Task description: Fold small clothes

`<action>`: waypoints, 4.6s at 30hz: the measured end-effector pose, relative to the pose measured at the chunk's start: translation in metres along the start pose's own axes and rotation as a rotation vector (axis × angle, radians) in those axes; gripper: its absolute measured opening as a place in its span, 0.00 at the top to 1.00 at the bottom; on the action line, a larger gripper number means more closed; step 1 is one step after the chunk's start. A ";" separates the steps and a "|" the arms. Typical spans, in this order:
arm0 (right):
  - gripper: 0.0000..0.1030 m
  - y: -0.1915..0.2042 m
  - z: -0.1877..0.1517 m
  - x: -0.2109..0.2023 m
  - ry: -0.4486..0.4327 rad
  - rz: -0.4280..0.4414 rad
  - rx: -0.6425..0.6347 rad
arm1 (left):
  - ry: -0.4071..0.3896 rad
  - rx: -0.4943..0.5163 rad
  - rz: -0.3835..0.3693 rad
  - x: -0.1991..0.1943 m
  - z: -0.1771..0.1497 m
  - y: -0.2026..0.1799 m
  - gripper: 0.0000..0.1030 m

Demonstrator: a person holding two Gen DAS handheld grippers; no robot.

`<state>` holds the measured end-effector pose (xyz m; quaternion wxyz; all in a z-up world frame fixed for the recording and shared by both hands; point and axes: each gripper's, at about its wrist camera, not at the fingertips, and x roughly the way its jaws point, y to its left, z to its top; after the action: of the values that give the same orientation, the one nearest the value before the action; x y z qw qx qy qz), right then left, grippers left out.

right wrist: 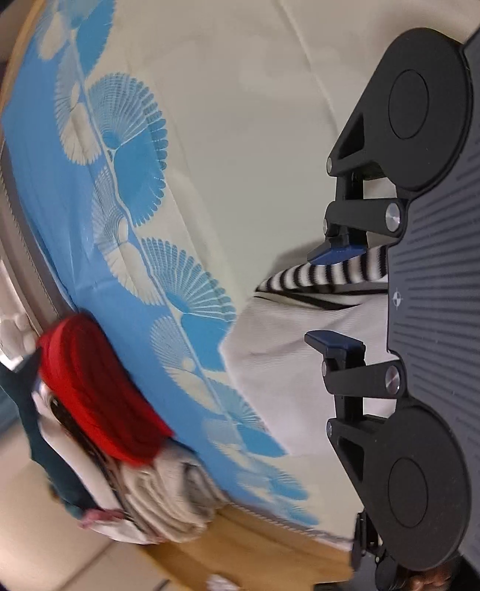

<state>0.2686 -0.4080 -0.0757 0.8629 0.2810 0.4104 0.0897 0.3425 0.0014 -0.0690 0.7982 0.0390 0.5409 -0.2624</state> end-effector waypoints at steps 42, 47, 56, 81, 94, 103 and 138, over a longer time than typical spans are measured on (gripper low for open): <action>0.35 0.015 -0.010 0.103 0.205 -0.162 -0.009 | -0.045 -0.725 -0.115 0.095 0.037 0.083 0.18; 0.65 0.015 -0.012 0.108 0.211 -0.113 0.031 | -0.051 -0.719 -0.128 0.104 0.041 0.081 0.27; 0.90 0.024 -0.002 0.095 0.092 -0.091 0.028 | -0.201 -0.609 -0.103 0.060 0.066 0.075 0.71; 0.96 0.054 -0.006 0.101 0.106 -0.033 -0.084 | -0.174 -0.219 0.008 0.026 0.038 0.044 0.35; 0.94 0.034 -0.001 0.107 0.163 -0.223 -0.073 | 0.028 -0.053 0.103 0.054 0.017 0.027 0.31; 0.55 0.039 0.003 0.077 0.121 -0.063 -0.078 | 0.074 -0.009 0.084 0.048 0.004 0.029 0.30; 0.04 0.103 -0.111 -0.094 -0.270 -0.237 -0.353 | -0.329 -0.182 0.420 -0.083 -0.129 -0.120 0.17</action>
<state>0.1312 -0.3133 -0.0129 0.9501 0.0850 0.2993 0.0197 0.1550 -0.0258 -0.0218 0.9125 0.0352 0.4052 -0.0443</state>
